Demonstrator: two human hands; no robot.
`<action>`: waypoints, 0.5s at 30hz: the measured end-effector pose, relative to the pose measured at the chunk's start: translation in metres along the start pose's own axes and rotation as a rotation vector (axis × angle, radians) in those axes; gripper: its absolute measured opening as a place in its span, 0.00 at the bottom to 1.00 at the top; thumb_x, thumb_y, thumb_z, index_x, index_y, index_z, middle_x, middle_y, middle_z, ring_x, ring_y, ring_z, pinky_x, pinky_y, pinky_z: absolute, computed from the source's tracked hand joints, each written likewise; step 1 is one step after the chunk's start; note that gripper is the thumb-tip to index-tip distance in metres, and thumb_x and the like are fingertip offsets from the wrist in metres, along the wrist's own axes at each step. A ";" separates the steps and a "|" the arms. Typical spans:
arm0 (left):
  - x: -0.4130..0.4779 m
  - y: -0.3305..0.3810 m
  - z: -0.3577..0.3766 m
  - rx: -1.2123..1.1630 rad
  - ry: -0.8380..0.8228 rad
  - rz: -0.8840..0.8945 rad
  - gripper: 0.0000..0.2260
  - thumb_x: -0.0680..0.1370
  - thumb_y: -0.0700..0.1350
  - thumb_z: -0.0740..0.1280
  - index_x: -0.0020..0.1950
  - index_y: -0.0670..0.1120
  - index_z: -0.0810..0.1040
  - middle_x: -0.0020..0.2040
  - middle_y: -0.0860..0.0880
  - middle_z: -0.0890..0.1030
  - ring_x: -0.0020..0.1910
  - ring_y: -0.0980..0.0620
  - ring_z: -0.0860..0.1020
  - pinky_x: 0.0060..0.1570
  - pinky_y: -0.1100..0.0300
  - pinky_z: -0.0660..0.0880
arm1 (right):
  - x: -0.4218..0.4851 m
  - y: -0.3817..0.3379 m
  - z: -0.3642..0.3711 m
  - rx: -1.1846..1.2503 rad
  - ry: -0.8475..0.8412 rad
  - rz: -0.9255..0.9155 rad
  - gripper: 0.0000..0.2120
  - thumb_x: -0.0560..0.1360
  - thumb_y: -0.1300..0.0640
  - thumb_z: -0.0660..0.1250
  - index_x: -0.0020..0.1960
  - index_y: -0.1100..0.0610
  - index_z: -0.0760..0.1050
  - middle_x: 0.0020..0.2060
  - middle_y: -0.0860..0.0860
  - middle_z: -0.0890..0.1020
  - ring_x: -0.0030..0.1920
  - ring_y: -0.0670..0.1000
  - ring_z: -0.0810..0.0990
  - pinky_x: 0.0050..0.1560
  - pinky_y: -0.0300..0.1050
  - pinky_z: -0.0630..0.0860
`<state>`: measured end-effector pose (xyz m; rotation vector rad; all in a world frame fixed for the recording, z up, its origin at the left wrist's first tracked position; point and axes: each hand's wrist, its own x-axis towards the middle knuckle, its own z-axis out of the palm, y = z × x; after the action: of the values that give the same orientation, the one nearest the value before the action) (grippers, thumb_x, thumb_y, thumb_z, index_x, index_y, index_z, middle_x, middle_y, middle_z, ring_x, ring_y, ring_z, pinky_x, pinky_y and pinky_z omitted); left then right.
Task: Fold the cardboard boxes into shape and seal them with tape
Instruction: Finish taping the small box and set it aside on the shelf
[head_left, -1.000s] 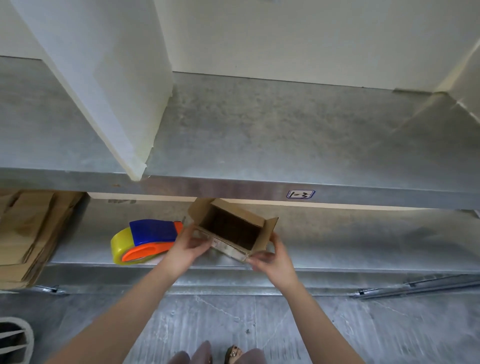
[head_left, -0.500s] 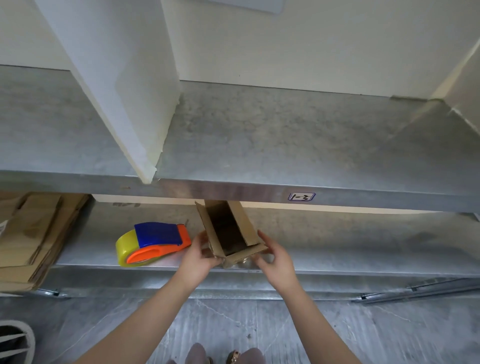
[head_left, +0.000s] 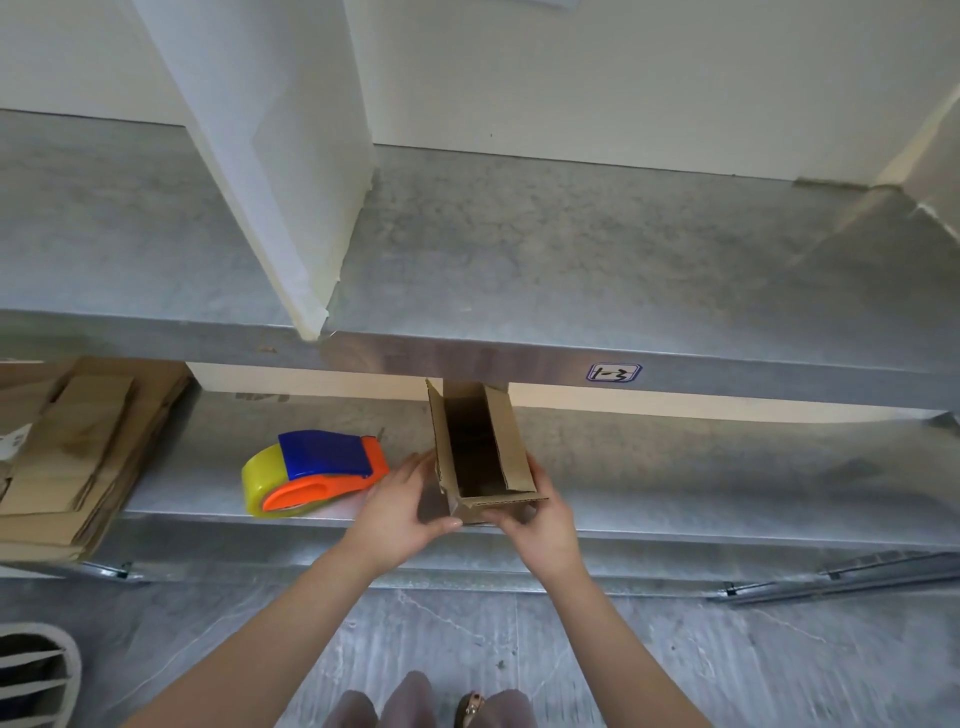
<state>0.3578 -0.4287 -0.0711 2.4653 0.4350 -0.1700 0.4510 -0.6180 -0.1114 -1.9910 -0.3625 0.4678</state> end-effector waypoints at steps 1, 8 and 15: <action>-0.001 -0.003 -0.002 0.087 0.000 0.016 0.43 0.70 0.70 0.64 0.78 0.51 0.53 0.78 0.50 0.58 0.77 0.49 0.55 0.73 0.51 0.56 | -0.002 0.000 0.001 0.002 -0.002 -0.005 0.43 0.63 0.46 0.78 0.73 0.44 0.63 0.58 0.38 0.80 0.60 0.42 0.78 0.61 0.47 0.77; -0.004 -0.010 -0.020 0.364 0.031 0.156 0.38 0.73 0.71 0.57 0.78 0.59 0.47 0.79 0.55 0.50 0.78 0.50 0.45 0.74 0.50 0.43 | -0.020 -0.007 -0.013 -0.043 0.069 0.003 0.41 0.66 0.45 0.77 0.74 0.43 0.62 0.54 0.37 0.80 0.53 0.36 0.78 0.53 0.29 0.75; -0.001 -0.003 -0.043 0.493 0.031 0.302 0.36 0.73 0.71 0.48 0.78 0.58 0.49 0.79 0.53 0.53 0.78 0.48 0.48 0.75 0.49 0.42 | -0.037 -0.016 -0.062 -0.101 0.200 0.025 0.42 0.66 0.46 0.78 0.74 0.40 0.61 0.54 0.39 0.81 0.56 0.43 0.79 0.55 0.38 0.76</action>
<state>0.3564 -0.4004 -0.0380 2.9824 0.0233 -0.1232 0.4471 -0.6753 -0.0655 -2.1214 -0.2405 0.2670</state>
